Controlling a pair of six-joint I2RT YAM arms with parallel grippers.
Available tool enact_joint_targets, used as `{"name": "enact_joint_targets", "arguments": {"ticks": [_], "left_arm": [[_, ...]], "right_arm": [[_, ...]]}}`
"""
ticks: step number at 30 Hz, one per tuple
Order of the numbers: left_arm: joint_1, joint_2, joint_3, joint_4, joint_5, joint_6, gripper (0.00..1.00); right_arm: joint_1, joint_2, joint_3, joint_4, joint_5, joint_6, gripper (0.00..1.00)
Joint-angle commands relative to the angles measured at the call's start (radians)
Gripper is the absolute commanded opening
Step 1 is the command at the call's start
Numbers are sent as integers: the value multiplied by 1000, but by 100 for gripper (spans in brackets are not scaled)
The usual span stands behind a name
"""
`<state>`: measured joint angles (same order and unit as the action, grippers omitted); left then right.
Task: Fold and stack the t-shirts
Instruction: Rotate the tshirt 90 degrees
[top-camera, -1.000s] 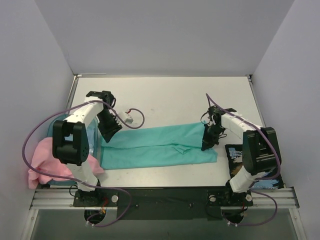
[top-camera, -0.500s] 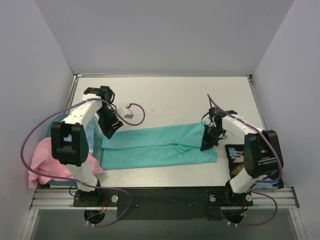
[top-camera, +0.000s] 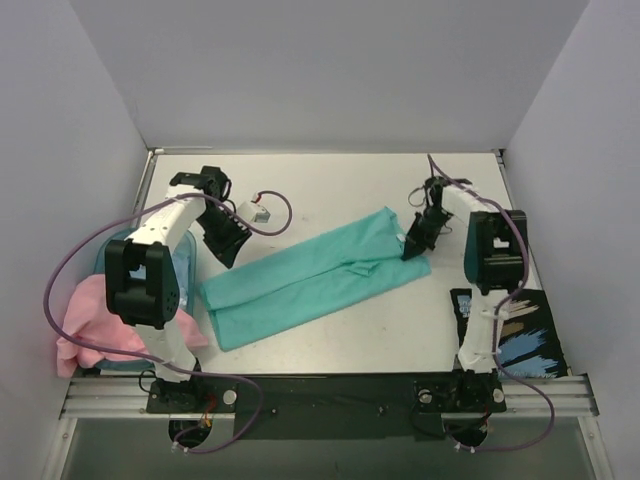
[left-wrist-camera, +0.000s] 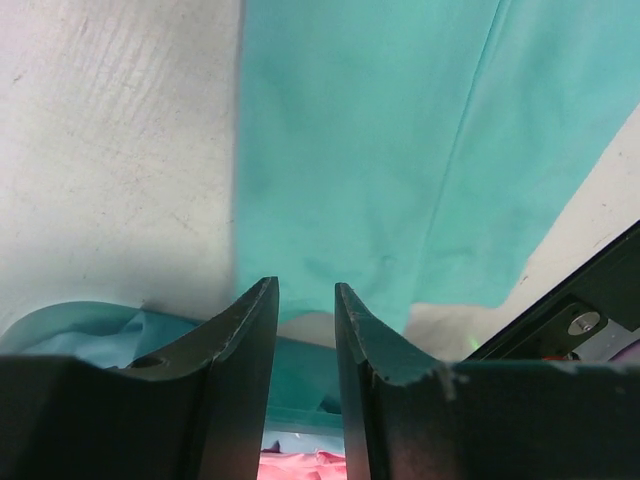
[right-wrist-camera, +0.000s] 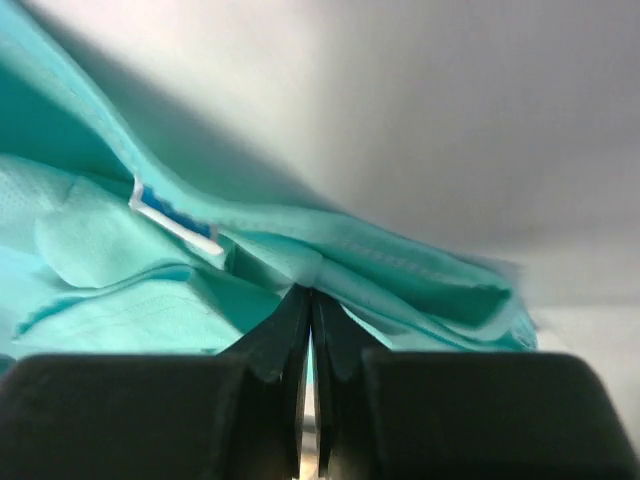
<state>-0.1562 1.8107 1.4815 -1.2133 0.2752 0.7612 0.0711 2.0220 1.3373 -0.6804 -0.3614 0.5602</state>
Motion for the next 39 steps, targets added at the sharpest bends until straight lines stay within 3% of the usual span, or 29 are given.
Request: {"name": "enact_joint_targets", "arguments": {"ticks": [1, 2, 3, 4, 6, 7, 10, 11, 15, 20, 29, 34, 39], "left_arm": [[-15, -21, 10, 46, -4, -54, 39], [-22, -22, -10, 60, -17, -62, 40], [-37, -24, -23, 81, -34, -77, 40], [-48, -25, -38, 81, -39, -83, 41], [-69, -30, -70, 98, -39, -100, 42], [-78, -33, -81, 110, -37, -108, 42], [-89, -27, -131, 149, -56, -122, 42], [-92, -18, -142, 162, -60, -123, 42], [-118, 16, -150, 208, -87, -135, 42], [-187, 45, -179, 250, -100, -122, 42], [-247, 9, -345, 328, -124, -146, 42], [-342, -17, -383, 328, -38, -200, 42], [-538, 2, -411, 351, 10, -194, 43]], "right_arm": [[-11, 292, 496, -42, 69, 12, 0], [-11, 426, 731, -101, 47, 26, 0], [-14, 496, 838, -120, 27, 30, 0], [-16, 580, 1049, -137, 9, 59, 0], [-25, 615, 1192, -61, -52, 111, 0], [-30, 594, 1174, -7, -79, 121, 0], [-30, 346, 862, 313, -94, 110, 0], [-31, 304, 762, 350, -80, 98, 0], [-56, 153, 610, 334, -27, 81, 0], [-94, 178, 474, 315, -31, 202, 0], [-83, 452, 652, 335, -158, 432, 0], [-51, 674, 1030, 320, -194, 524, 0], [-62, 779, 1080, 632, -198, 757, 0]]}}
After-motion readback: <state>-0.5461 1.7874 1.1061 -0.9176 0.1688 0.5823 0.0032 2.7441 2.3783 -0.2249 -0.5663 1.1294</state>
